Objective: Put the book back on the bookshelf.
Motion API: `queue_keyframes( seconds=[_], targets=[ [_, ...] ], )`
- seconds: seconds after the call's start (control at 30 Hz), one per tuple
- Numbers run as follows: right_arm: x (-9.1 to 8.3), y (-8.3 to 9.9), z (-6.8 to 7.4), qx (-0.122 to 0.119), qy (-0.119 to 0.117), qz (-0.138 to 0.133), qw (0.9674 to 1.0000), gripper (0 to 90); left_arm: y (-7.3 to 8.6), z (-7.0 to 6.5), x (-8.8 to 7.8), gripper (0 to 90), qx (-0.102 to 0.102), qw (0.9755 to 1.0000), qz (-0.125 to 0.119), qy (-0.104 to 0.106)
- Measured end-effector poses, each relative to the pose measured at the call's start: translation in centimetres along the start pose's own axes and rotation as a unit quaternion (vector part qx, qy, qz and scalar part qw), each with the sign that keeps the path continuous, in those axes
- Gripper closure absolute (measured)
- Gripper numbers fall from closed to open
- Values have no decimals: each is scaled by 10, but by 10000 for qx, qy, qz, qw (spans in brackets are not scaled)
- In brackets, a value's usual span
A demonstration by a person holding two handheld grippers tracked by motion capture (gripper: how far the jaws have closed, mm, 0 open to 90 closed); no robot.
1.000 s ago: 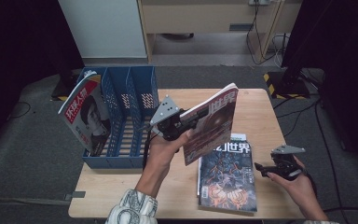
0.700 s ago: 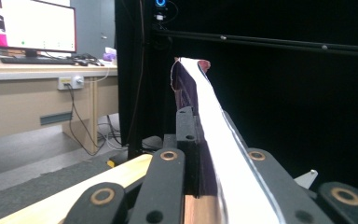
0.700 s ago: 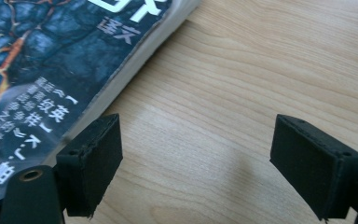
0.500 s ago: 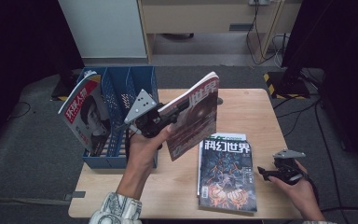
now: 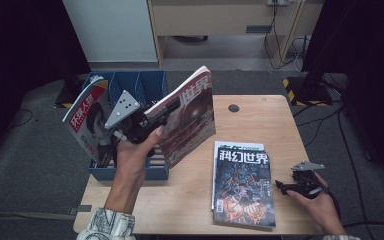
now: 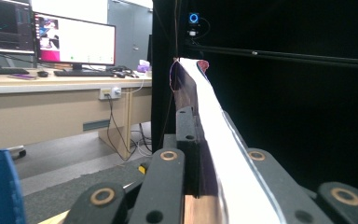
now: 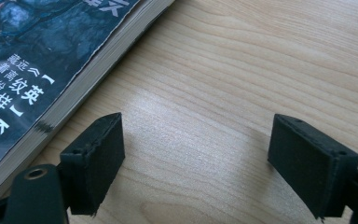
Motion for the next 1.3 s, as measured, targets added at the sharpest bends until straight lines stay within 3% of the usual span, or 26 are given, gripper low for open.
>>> queue_keyframes(
  seconds=[0.1, 0.77, 1.3],
  targets=[
    [2, 1, -1, 148, -96, -63, 9998, 168, -1, 3, -3, 837, 5, 10000, -8, -37],
    [6, 4, 3, 130, -82, -445, 9989, 105, -12, 25, -33, 837, -49, 9993, -153, -335],
    [6, 4, 4, 150, -98, -500, 9986, 89, -15, 37, -48, 837, -58, 9987, -181, -479]
  ],
)
Point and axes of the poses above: each handheld gripper's, and its own axes: x roughly forward along the jaws, y roughly out of its underside, z roughly to its left, the point moved 6 cm from there along x, roughly forward along the jaws, and after that the axes turned 3 degrees about z, right-handed, at the moved point
